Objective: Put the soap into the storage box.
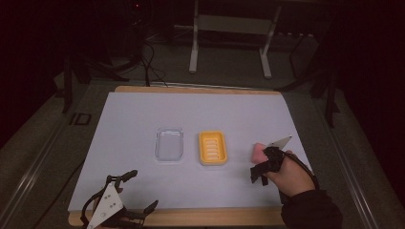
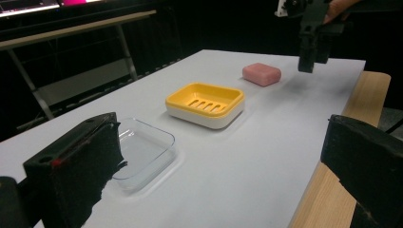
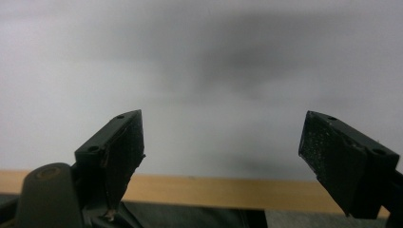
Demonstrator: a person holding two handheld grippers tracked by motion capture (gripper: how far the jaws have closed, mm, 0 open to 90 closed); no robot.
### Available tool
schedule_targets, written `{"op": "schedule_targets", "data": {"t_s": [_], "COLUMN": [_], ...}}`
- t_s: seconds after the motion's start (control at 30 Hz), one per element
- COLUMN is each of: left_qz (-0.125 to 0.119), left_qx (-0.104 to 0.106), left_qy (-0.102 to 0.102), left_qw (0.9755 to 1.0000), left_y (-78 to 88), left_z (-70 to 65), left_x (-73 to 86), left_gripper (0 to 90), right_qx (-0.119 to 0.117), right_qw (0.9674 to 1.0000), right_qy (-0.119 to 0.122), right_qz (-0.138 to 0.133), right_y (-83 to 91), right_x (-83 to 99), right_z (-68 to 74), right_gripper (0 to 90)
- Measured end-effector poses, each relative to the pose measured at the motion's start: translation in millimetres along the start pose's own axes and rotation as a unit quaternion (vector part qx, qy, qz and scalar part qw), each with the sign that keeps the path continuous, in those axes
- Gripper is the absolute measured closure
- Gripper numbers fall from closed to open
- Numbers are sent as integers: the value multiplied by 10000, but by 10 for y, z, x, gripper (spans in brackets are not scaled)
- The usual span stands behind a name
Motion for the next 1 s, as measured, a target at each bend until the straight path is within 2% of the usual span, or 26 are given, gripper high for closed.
{"op": "schedule_targets", "data": {"t_s": [0.4,0.63,0.87,1.0], "left_qz": [51,26,33,38], "left_qx": [26,38,48,52], "left_qy": [-8,-9,-12,-22], "left_qw": [10000,10000,10000,10000], "left_y": [-5,-1,-1,0], "left_z": [-5,-5,-6,-8], "left_x": [4,3,4,4], "left_gripper": [5,5,5,5], "right_qx": [-18,-36,-20,121], "right_qw": [9993,9977,9970,9960], "right_qy": [-333,-492,-618,-715], "right_qz": [-158,-471,-468,-525], "right_y": [162,280,201,96], "right_x": [-332,-548,-708,-795], "right_z": [53,68,89,93], "right_gripper": [157,159,173,183]}}
Point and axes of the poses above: each handheld gripper's, and its own axes: y roughly backward along the jaws, x roughly out of its underside, z roughly to its left, the point moved 2 cm from there along -y, roughly forward along the jaws, and after that the axes turned 3 degrees about -y, right-handed, at the moved point
